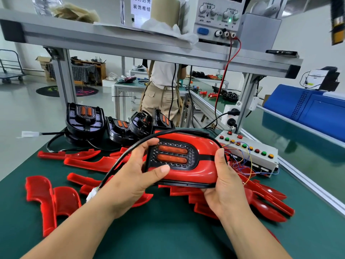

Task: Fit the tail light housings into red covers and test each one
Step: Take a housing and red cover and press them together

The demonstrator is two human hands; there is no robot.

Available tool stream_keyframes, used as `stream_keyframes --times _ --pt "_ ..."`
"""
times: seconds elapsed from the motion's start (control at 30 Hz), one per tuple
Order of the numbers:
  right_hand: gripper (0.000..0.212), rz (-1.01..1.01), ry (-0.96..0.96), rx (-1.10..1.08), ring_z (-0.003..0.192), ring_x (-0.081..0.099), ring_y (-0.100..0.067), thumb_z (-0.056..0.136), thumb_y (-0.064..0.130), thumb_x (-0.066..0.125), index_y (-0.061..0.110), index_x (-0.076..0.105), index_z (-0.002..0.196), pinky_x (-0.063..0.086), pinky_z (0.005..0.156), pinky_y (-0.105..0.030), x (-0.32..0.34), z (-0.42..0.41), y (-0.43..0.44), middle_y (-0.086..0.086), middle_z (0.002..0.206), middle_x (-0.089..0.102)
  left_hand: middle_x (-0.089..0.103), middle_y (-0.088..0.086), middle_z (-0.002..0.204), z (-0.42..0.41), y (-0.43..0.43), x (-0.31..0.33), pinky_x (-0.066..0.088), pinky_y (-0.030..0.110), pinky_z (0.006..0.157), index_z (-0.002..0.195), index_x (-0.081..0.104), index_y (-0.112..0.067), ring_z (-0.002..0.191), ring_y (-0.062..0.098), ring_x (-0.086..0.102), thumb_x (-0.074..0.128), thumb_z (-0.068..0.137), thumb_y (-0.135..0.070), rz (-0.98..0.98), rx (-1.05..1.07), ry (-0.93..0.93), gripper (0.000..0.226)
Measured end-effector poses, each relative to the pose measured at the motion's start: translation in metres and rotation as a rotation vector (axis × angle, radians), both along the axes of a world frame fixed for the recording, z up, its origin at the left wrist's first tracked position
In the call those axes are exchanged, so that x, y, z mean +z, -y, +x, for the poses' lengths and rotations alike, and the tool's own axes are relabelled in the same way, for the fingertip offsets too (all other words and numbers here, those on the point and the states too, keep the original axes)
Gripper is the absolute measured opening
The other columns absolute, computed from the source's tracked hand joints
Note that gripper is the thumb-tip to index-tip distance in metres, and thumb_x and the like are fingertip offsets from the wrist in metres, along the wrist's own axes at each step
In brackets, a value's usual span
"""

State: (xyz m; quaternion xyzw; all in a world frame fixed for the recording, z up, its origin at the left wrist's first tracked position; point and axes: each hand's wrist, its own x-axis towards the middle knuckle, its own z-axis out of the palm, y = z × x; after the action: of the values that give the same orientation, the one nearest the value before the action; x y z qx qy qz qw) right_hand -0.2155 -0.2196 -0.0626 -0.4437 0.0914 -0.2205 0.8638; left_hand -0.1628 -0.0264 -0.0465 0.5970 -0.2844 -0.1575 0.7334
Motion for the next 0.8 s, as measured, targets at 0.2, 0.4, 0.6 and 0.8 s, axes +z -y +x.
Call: stream_keyframes --times 0.2,0.4,0.6,0.8 --pt "0.054 0.001 0.02 0.013 0.087 0.073 -0.034 0.071 0.05 0.07 0.012 0.069 0.109 0.059 0.063 -0.042 -0.002 0.0 0.002 -0.02 0.104 0.073 0.066 -0.016 0.123 0.005 -0.01 0.006 0.053 0.032 0.092 0.137 0.044 -0.047 0.11 0.007 0.064 0.069 0.08 -0.031 0.231 0.002 0.002 0.065" --pt "0.047 -0.039 0.034 0.061 0.085 0.073 -0.034 0.061 0.047 0.073 0.017 0.074 0.098 0.059 0.06 -0.041 0.0 -0.001 -0.004 -0.019 0.102 0.073 0.069 -0.021 0.114 0.005 -0.009 0.004 0.055 0.02 0.074 0.12 0.054 -0.05 0.104 0.003 0.066 0.059 0.094 -0.028 0.283 -0.009 0.012 0.034" --pt "0.075 -0.128 0.035 0.169 0.097 0.07 -0.038 0.062 0.034 0.083 0.007 0.056 0.127 0.06 0.07 -0.048 0.003 -0.007 -0.003 -0.021 0.113 0.07 0.069 -0.009 0.12 0.012 -0.012 0.001 0.054 0.028 0.086 0.128 0.054 -0.033 0.112 0.011 0.065 0.064 0.09 -0.024 0.272 0.006 0.018 0.04" --pt "0.049 -0.113 0.048 0.158 0.093 0.072 -0.034 0.071 0.024 0.073 0.012 0.062 0.117 0.06 0.067 -0.044 0.002 -0.007 -0.002 -0.018 0.109 0.072 0.071 -0.009 0.117 0.013 -0.012 0.0 0.052 0.025 0.082 0.123 0.058 -0.031 0.108 0.01 0.067 0.068 0.079 -0.034 0.221 -0.019 0.013 0.045"
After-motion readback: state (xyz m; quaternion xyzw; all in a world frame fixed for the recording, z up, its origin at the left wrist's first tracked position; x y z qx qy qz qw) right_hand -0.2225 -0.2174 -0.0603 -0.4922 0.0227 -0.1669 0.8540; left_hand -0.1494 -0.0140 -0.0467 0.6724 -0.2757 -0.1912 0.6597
